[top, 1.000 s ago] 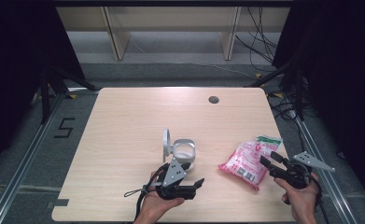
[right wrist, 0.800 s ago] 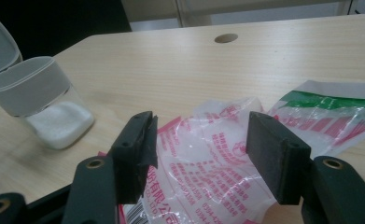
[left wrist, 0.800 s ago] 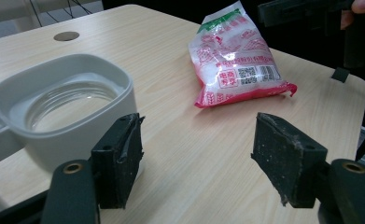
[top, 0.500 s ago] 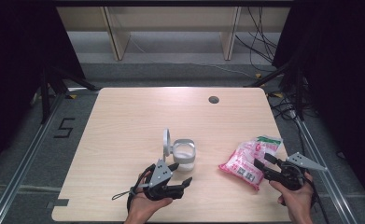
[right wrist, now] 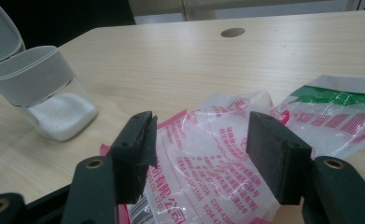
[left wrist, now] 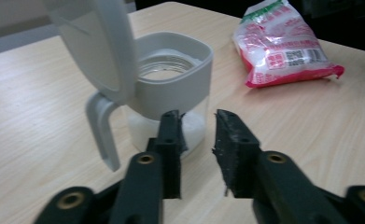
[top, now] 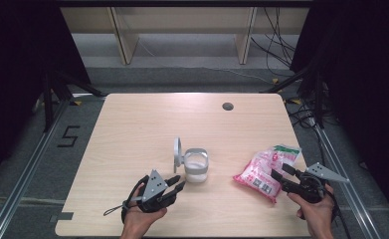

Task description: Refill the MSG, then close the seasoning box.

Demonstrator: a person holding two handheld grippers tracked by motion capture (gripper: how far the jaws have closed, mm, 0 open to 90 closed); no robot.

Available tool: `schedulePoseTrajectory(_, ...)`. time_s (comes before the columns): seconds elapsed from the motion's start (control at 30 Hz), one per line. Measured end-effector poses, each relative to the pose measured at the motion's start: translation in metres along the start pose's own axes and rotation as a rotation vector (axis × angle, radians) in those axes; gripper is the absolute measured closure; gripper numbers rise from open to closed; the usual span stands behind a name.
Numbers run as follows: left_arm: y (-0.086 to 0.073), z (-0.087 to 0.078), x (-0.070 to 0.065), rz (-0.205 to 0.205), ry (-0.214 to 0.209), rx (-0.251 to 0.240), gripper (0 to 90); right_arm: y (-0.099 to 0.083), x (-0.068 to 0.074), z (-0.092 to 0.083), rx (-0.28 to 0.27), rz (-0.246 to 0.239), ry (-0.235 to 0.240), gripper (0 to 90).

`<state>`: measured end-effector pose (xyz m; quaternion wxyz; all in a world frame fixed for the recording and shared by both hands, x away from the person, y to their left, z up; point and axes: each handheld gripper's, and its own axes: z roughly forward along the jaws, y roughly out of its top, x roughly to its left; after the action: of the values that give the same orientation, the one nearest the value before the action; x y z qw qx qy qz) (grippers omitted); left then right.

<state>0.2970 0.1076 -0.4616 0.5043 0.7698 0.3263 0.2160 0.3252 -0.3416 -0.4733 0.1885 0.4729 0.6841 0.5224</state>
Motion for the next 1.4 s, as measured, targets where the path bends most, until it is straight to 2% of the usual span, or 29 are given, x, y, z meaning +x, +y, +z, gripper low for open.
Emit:
schedulePoseTrajectory(0.07, -0.002, -0.001, 0.004, -0.004, 0.014, -0.011, 79.3, 0.000, 0.001, 0.001, 0.007, 0.001, -0.007, 42.2)
schedulePoseTrajectory(0.1, -0.003, -0.001, 0.007, -0.019, 0.015, -0.017, 80.8, 0.000, 0.002, 0.001, 0.009, 0.000, -0.006, 42.3)
schedulePoseTrajectory(0.13, -0.004, -0.001, 0.009, -0.025, 0.017, -0.023, 82.3, 0.000, 0.000, 0.002, -0.008, -0.029, -0.011, 42.3)
schedulePoseTrajectory(0.17, -0.004, -0.001, 0.011, -0.025, 0.023, -0.030, 83.7, 0.000, 0.002, 0.001, 0.002, -0.012, -0.017, 42.3)
schedulePoseTrajectory(0.2, -0.004, -0.002, 0.011, -0.028, 0.030, -0.021, 84.0, 0.001, 0.003, 0.001, -0.001, 0.004, 0.004, 42.4)
schedulePoseTrajectory(0.23, -0.003, -0.003, 0.013, -0.033, 0.037, -0.025, 84.1, 0.000, 0.002, 0.002, 0.007, -0.019, 0.001, 42.4)
schedulePoseTrajectory(0.27, -0.003, -0.003, 0.014, -0.033, 0.036, -0.027, 84.7, 0.000, 0.003, 0.003, 0.000, -0.004, 0.005, 42.4)
schedulePoseTrajectory(0.3, -0.003, -0.003, 0.015, -0.039, 0.036, -0.029, 84.8, -0.001, 0.002, 0.003, -0.011, -0.015, 0.000, 42.3)
schedulePoseTrajectory(0.37, -0.001, -0.004, 0.016, -0.025, 0.042, -0.025, 85.6, 0.000, 0.001, 0.003, -0.009, -0.030, -0.004, 42.3)
schedulePoseTrajectory(0.4, 0.000, -0.004, 0.015, -0.025, 0.043, -0.029, 85.5, 0.000, 0.002, 0.004, -0.001, -0.002, 0.012, 42.4)
schedulePoseTrajectory(0.43, 0.001, -0.004, 0.016, -0.023, 0.045, -0.032, 85.8, -0.001, 0.005, 0.003, 0.008, 0.023, -0.008, 42.3)
schedulePoseTrajectory(0.47, 0.001, -0.004, 0.017, -0.021, 0.038, -0.040, 85.9, -0.001, 0.004, 0.004, 0.003, 0.001, -0.007, 42.3)
schedulePoseTrajectory(0.5, 0.002, -0.004, 0.017, -0.017, 0.042, -0.036, 86.0, 0.000, 0.005, 0.004, 0.007, 0.007, 0.006, 42.3)
schedulePoseTrajectory(0.53, 0.003, -0.003, 0.018, -0.019, 0.044, -0.040, 86.2, -0.001, 0.005, 0.003, 0.017, -0.008, -0.015, 42.3)
schedulePoseTrajectory(0.6, 0.004, -0.002, 0.021, -0.008, 0.047, -0.038, 86.9, 0.000, 0.005, 0.004, 0.009, -0.020, 0.006, 42.3)
schedulePoseTrajectory(0.9, 0.014, 0.006, 0.032, 0.005, 0.068, -0.043, 89.1, 0.000, 0.003, 0.004, 0.006, -0.046, -0.009, 42.3)
schedulePoseTrajectory(0.93, 0.014, 0.007, 0.033, 0.002, 0.067, -0.044, 89.1, 0.000, 0.003, 0.003, 0.012, -0.043, 0.000, 42.3)
schedulePoseTrajectory(0.97, 0.015, 0.007, 0.034, 0.004, 0.070, -0.044, 89.2, 0.000, 0.005, 0.002, 0.012, -0.009, 0.000, 42.3)
schedulePoseTrajectory(1.03, 0.016, 0.008, 0.036, -0.011, 0.071, -0.047, 89.2, 0.000, 0.005, 0.003, 0.011, -0.008, 0.000, 42.3)
schedulePoseTrajectory(1.07, 0.017, 0.009, 0.037, -0.002, 0.070, -0.048, 89.2, -0.001, 0.006, 0.002, 0.017, 0.011, -0.011, 42.3)
schedulePoseTrajectory(1.17, 0.018, 0.009, 0.040, -0.004, 0.070, -0.051, 89.2, 0.000, 0.007, 0.001, 0.032, 0.020, -0.012, 42.3)
schedulePoseTrajectory(1.2, 0.018, 0.009, 0.040, -0.005, 0.066, -0.051, 89.2, 0.000, 0.005, 0.002, 0.026, -0.008, -0.006, 42.3)
schedulePoseTrajectory(1.27, 0.018, 0.010, 0.040, -0.022, 0.065, -0.051, 89.2, 0.000, 0.005, 0.002, 0.016, -0.020, -0.013, 42.3)
schedulePoseTrajectory(1.3, 0.019, 0.010, 0.041, -0.011, 0.065, -0.051, 89.2, 0.000, 0.003, 0.003, 0.008, -0.036, -0.006, 42.3)
schedulePoseTrajectory(1.37, 0.020, 0.011, 0.042, -0.006, 0.062, -0.046, 89.2, 0.000, 0.004, 0.004, -0.001, -0.014, 0.007, 42.2)
schedulePoseTrajectory(1.4, 0.020, 0.013, 0.042, -0.014, 0.055, -0.054, 89.2, 0.000, 0.007, 0.002, 0.014, 0.029, -0.004, 42.2)
